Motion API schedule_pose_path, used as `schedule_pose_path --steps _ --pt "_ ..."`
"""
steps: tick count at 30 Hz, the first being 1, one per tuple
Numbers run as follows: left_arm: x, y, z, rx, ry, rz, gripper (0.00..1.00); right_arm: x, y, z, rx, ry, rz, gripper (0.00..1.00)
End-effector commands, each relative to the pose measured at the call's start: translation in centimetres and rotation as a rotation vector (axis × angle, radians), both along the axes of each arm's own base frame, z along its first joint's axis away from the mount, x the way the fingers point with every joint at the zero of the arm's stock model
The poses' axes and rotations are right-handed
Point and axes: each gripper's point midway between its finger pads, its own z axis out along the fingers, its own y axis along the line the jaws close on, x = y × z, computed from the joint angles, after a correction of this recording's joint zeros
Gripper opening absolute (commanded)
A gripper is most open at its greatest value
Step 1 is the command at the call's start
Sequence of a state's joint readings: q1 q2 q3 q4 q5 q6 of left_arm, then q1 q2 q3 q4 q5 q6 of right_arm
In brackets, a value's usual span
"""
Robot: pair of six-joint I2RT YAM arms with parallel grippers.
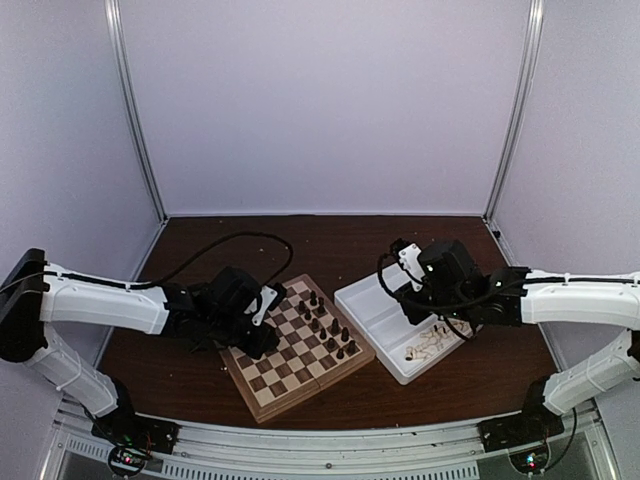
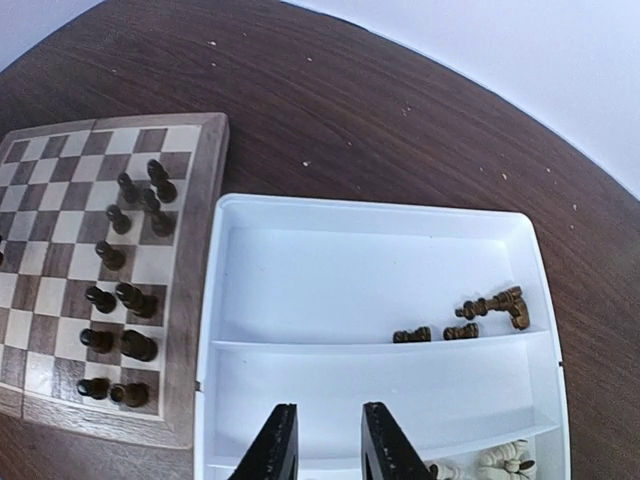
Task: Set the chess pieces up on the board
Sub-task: Place the chess piece on the chessboard.
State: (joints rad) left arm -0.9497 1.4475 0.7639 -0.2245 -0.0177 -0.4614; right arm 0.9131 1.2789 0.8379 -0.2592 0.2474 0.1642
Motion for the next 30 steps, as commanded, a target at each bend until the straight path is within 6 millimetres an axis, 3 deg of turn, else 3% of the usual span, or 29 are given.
schedule_pose_path --steps 1,6,17,19,24,27,30 --pt "1.1 -2.5 1.4 -0.067 -0.049 -0.031 0.04 0.4 -1.6 0.2 0.034 -0.062 -0.049 0.26" --pt "1.4 -2.6 1.2 -0.059 -0.055 -0.019 0.11 -0.4 -1.5 -0.4 0.080 -0.057 -0.012 0.27" --pt "0.9 -2.6 0.1 -0.046 -0.022 -0.013 0.14 -0.8 -2.1 -0.4 0.094 -0.070 -0.014 0.28" --pt "0.8 -2.6 0.0 -0.043 -0.021 -0.011 0.19 -0.9 -2.2 -0.3 0.100 -0.073 -0.014 0.28" --pt "0.6 -2.6 0.6 -0.040 -0.028 -0.006 0.46 -1.2 -2.4 -0.2 0.107 -0.075 -0.014 0.28" --pt "0.6 -2.4 1.8 -0.062 -0.037 0.007 0.51 -1.3 -2.5 -0.2 0.108 -0.074 -0.015 0.29" --pt "0.6 -2.1 3.0 -0.085 -0.041 0.038 0.49 -1.4 -2.6 0.0 0.111 -0.075 -0.014 0.29"
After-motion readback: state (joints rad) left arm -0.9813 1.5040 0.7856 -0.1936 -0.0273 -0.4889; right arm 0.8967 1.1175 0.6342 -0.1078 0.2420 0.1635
